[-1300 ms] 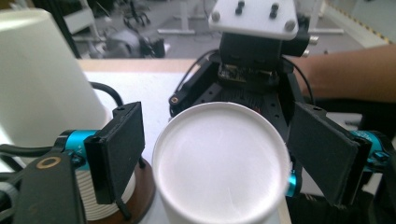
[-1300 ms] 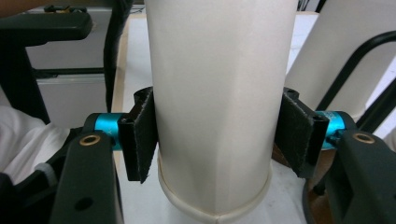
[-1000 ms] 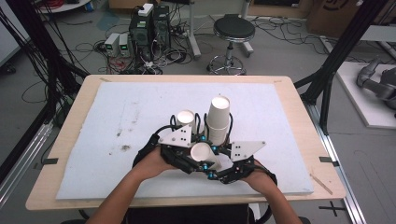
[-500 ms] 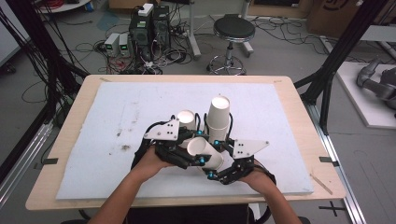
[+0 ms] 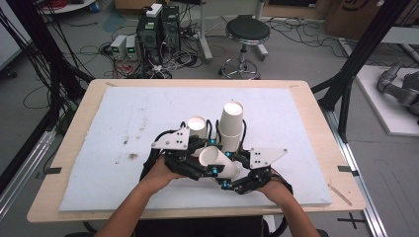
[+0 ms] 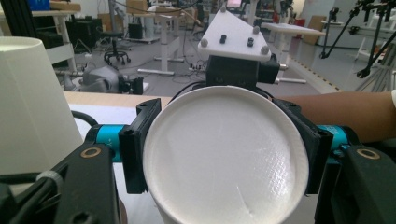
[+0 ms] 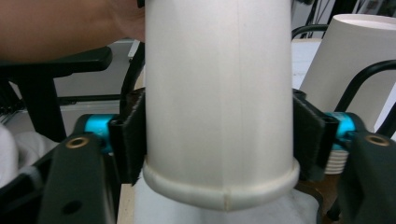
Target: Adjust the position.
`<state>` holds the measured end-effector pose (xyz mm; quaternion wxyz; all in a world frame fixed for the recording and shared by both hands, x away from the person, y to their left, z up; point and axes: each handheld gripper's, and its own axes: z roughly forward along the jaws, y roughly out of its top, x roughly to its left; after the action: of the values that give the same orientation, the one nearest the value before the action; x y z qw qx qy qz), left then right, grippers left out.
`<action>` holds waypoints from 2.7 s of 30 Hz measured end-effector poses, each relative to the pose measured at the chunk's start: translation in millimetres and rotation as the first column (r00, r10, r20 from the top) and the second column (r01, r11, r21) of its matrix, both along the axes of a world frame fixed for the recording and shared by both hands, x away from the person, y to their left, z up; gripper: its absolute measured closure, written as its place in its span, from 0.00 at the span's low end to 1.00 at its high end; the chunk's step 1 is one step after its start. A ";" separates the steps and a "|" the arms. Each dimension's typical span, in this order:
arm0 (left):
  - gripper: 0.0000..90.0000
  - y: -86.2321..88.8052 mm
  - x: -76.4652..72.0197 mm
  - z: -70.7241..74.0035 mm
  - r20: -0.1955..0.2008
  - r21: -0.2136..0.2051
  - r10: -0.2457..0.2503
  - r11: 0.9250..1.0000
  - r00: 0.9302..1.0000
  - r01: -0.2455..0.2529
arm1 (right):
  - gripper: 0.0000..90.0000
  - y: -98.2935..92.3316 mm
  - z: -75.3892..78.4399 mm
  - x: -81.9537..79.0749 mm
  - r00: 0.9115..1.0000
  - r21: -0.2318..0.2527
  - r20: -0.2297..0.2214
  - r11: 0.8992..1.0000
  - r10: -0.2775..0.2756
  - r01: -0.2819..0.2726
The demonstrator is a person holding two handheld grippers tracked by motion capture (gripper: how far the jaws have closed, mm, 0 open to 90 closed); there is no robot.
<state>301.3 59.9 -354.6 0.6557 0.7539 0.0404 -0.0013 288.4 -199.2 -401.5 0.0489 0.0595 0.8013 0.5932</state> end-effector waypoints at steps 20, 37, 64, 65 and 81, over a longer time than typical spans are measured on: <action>0.40 0.7 -3.0 0.7 0.047 0.215 -0.056 0.976 0.997 0.044 | 0.44 5.8 -2.8 -1.3 0.999 -0.114 0.004 0.992 0.051 -0.050; 0.41 19.0 5.7 -20.4 -0.069 -0.012 -0.029 1.000 0.997 0.028 | 0.24 -0.2 1.6 1.3 0.999 0.032 -0.041 0.999 -0.008 0.009; 0.38 24.5 -2.9 -15.4 0.028 0.150 -0.013 0.989 1.000 0.009 | 0.46 -1.6 3.7 0.3 0.999 -0.068 0.001 0.997 0.042 -0.042; 0.38 24.5 -2.9 -15.4 0.028 0.150 -0.013 0.989 1.000 0.009 | 0.47 -1.5 3.8 0.3 0.999 -0.074 0.004 0.996 0.046 -0.045; 0.42 30.8 1.7 -32.4 -0.045 0.046 -0.045 0.998 0.998 0.047 | 0.34 -3.9 4.4 1.4 0.999 -0.014 -0.030 0.999 0.031 -0.032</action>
<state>303.0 90.7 -387.0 0.6367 0.7695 0.0376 -0.0322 289.7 -203.1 -397.1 0.0280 0.0554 0.8072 0.5870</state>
